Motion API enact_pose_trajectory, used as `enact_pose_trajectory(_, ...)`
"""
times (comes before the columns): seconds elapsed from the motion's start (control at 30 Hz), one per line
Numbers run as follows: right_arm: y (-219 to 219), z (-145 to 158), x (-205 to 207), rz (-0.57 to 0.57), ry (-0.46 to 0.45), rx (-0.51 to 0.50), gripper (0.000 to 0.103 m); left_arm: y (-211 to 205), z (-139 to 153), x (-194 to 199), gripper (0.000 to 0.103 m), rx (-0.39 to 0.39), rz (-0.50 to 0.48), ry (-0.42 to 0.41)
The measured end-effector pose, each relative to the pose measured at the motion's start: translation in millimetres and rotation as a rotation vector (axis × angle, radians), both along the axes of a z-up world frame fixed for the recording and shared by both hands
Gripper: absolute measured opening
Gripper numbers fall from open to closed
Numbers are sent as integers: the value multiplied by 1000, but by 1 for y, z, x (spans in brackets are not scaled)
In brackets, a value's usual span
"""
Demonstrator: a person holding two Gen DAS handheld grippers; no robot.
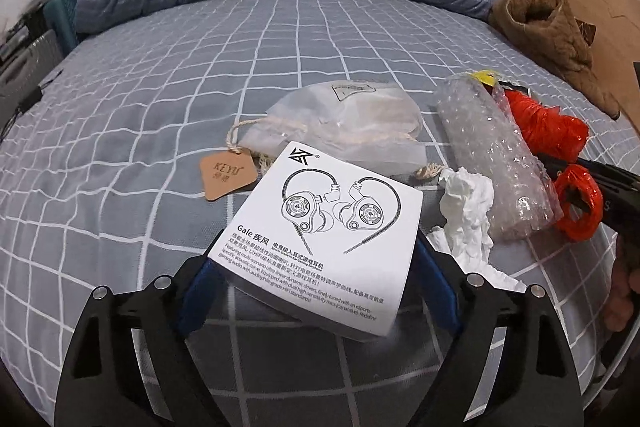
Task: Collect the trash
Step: 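Grasp the white earphone box with the left tool while the right tool grasps the red plastic bag, then lift the white box and red bag and carry both over the black bin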
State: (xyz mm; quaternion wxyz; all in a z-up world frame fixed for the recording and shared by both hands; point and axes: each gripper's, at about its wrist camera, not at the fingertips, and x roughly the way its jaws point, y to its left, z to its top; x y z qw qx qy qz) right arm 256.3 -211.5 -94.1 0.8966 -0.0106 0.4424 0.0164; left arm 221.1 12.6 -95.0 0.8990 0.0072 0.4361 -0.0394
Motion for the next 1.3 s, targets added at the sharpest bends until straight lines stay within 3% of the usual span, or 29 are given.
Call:
enact_pose_trajectory(0.77, 0, 48, -43, 23, -80, 9, 35, 9, 44, -36, 82, -38, 33, -36)
enact_pose_trajectory(1.3, 10, 87, -116, 58, -73, 62, 35, 12, 86, -98, 81, -83, 51, -36)
